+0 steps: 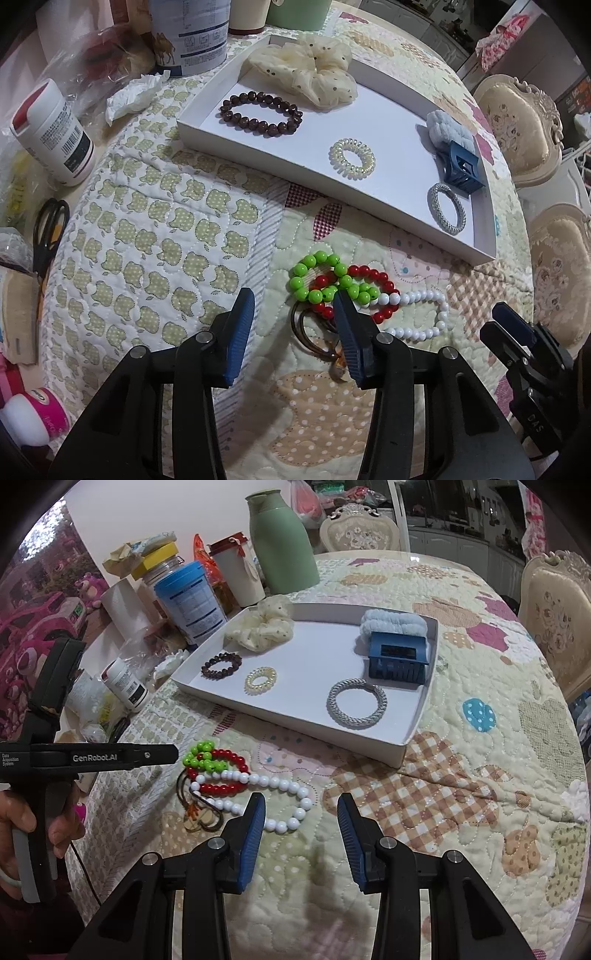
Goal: Organize jewelry
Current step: 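Grasp the green bead bracelet with the left tool while the right tool grasps the white pearl bracelet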
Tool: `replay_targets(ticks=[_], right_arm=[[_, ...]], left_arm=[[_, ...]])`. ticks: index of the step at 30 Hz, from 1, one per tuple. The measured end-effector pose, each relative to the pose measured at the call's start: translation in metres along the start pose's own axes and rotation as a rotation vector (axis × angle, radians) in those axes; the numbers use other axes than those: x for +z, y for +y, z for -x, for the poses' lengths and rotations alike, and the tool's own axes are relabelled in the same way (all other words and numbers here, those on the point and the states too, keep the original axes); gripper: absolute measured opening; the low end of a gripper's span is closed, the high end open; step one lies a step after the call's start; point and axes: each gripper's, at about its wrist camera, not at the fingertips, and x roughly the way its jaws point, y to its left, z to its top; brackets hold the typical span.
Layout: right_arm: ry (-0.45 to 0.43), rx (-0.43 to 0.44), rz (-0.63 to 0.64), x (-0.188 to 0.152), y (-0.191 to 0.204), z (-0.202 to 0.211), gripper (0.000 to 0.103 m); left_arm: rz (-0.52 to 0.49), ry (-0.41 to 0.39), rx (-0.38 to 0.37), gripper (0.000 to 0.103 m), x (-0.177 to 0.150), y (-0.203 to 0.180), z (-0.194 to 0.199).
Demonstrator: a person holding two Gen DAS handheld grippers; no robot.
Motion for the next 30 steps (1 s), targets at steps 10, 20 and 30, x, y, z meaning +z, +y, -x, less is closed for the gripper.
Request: replay_targets(ticks=[10,20,30], right_arm=[[0.028,-0.005,-0.003,0.001,-0.006,-0.009,0.039],[0.038,0.002,0.035,0.002,0.001,-0.022,0.039],[0.051,-0.016,0.083,0.005,0.004,-0.036,0.039]], left_arm=[[-0.020,0.022,-0.022,0.044,0.009,-0.001,-0.013],[-0.054,0.034,-0.005,0.044,0.019,-0.003,-0.031],[-0.139,0.031,-0.020,0.030,0.018,-0.015,-0.040]])
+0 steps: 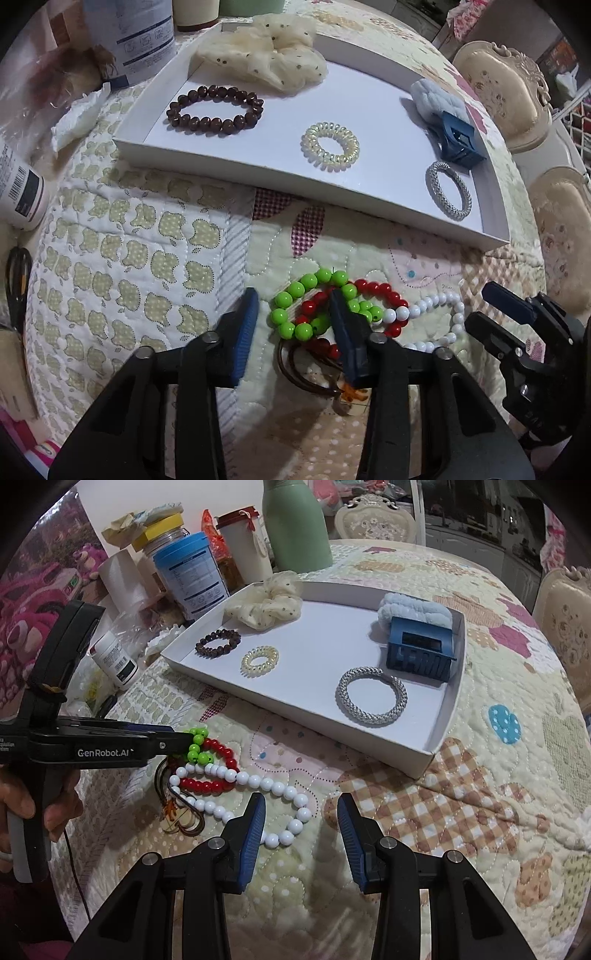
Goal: Organize jewelry
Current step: 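Grasp the green bead bracelet with the left tool while the right tool grasps the white pearl bracelet, then carry the green and white bead bracelets over the tray with both tools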
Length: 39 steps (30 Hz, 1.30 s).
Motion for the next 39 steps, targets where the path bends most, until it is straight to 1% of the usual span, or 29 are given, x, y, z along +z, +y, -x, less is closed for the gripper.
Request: replay_targets(ticks=[1,2,3,6,9,10,12,13,14,16,23,30,37,39], right_arm=[[-0.001,-0.001,0.002,0.001,0.000,-0.002,0.039],[-0.002,-0.001,0.005,0.002,0.000,-0.003,0.039],[-0.003,-0.001,0.009,0.002,0.000,-0.005,0.039],[-0.008,-0.012,0.036,0.004,0.003,-0.012,0.038],[-0.004,-0.005,0.051,0.005,0.006,-0.019,0.029],[-0.006,-0.008,0.060,0.005,0.007,-0.021,0.024],[0.003,-0.021,0.086,0.004,0.010,-0.027,0.017],[-0.006,-0.023,0.094,0.003,0.011,-0.027,0.014],[-0.006,-0.019,0.096,0.004,0.011,-0.027,0.013],[-0.013,-0.015,0.092,0.004,0.010,-0.025,0.009],[-0.103,0.038,0.055,0.012,0.007,0.014,0.009],[-0.165,0.082,0.060,0.023,0.020,0.046,0.009],[-0.218,0.068,0.116,0.035,0.035,0.078,0.009],[-0.230,0.052,0.130,0.037,0.036,0.087,0.009]], left_arm=[[0.009,0.000,-0.008,0.026,0.001,0.002,0.000],[0.019,0.001,-0.022,0.018,0.002,0.003,0.001],[0.020,-0.004,-0.024,0.013,0.002,0.003,0.002],[0.000,-0.016,-0.011,0.008,0.001,0.001,0.006],[0.009,-0.023,-0.021,0.008,-0.001,0.003,0.011],[0.014,-0.027,-0.026,0.008,-0.001,0.004,0.013],[0.026,-0.039,-0.031,0.008,0.000,0.007,0.019],[0.029,-0.045,-0.029,0.008,0.000,0.009,0.021],[0.033,-0.052,-0.026,0.008,0.000,0.010,0.024],[0.048,-0.063,-0.028,0.008,0.000,0.015,0.030],[0.078,-0.107,-0.035,0.008,0.000,0.026,0.053],[0.076,-0.156,-0.030,0.008,0.002,0.026,0.077],[0.058,-0.199,-0.012,0.008,0.004,0.019,0.097],[0.050,-0.213,-0.001,0.008,0.004,0.017,0.103]])
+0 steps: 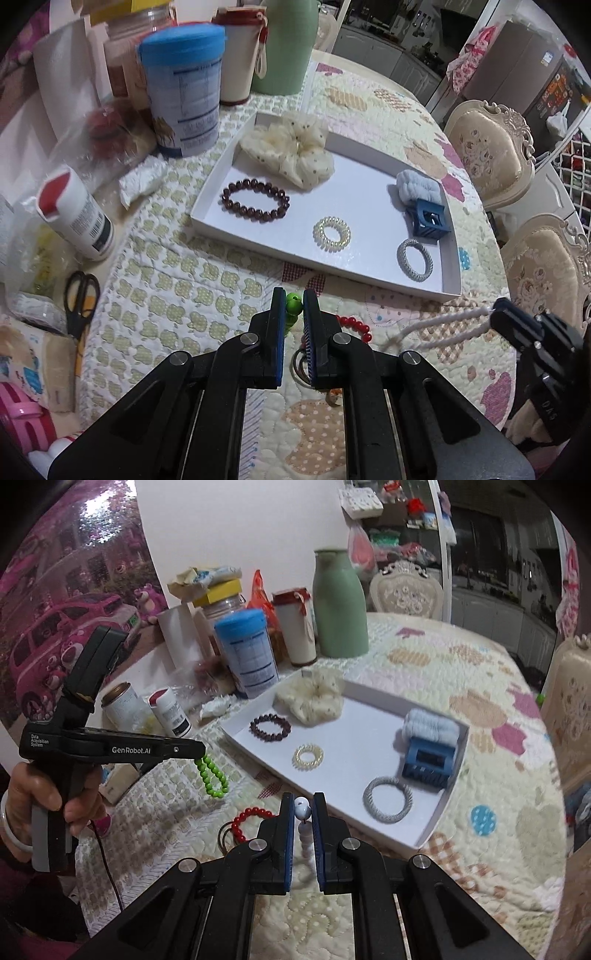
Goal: Organize jewelry
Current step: 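Carry the green and white bead bracelets over the tray with both tools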
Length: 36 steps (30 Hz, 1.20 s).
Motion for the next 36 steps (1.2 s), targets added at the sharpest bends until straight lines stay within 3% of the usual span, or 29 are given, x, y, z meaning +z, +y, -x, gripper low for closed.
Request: replay_targets(ticks=[14,36], right_arm=[[-0.059,-0.052,0.059,0.025,0.004,0.035,0.009],[-0.064,-0.065,0.098,0.049,-0.004,0.029,0.009]], left_arm=[[-0.070,-0.081,0.040,0.008,0.013,-0.022,0.024],[-0.111,-0.116,0.083,0.008,0.048,-0.044,0.016]])
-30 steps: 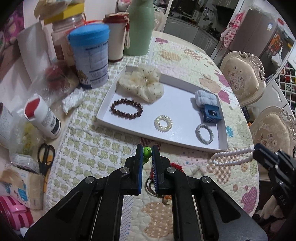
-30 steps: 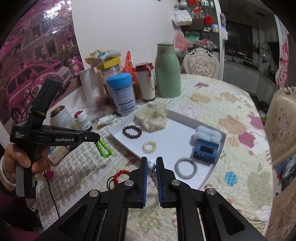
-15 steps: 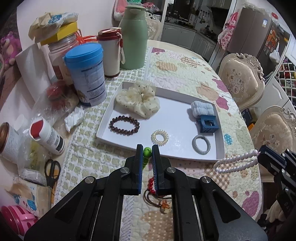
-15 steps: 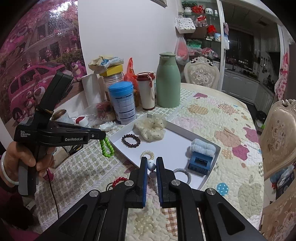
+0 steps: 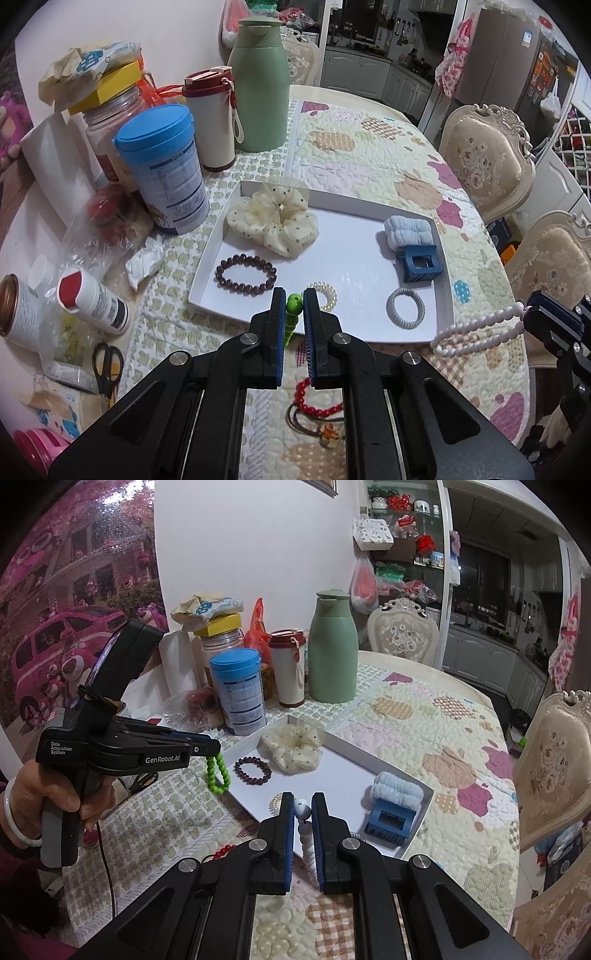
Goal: Organize jewelry
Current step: 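Carry the green and white bead bracelets over the tray with both tools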
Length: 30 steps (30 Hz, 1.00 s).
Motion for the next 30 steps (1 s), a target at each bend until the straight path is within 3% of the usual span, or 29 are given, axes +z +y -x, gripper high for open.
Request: replay_targets(ticks=[16,30], right_arm=[[0.058,0.043,0.014,0.015,-0.011,-0.051,0.009],[0.160,0.102,0.052,0.025,-0.019,-0.130,0.009]], left_arm=[[0.039,0.067,0.022,0.008,0.018,-0.007,-0.054],[0.087,0.136,0.033,0.008,0.020,0.002,-0.103]])
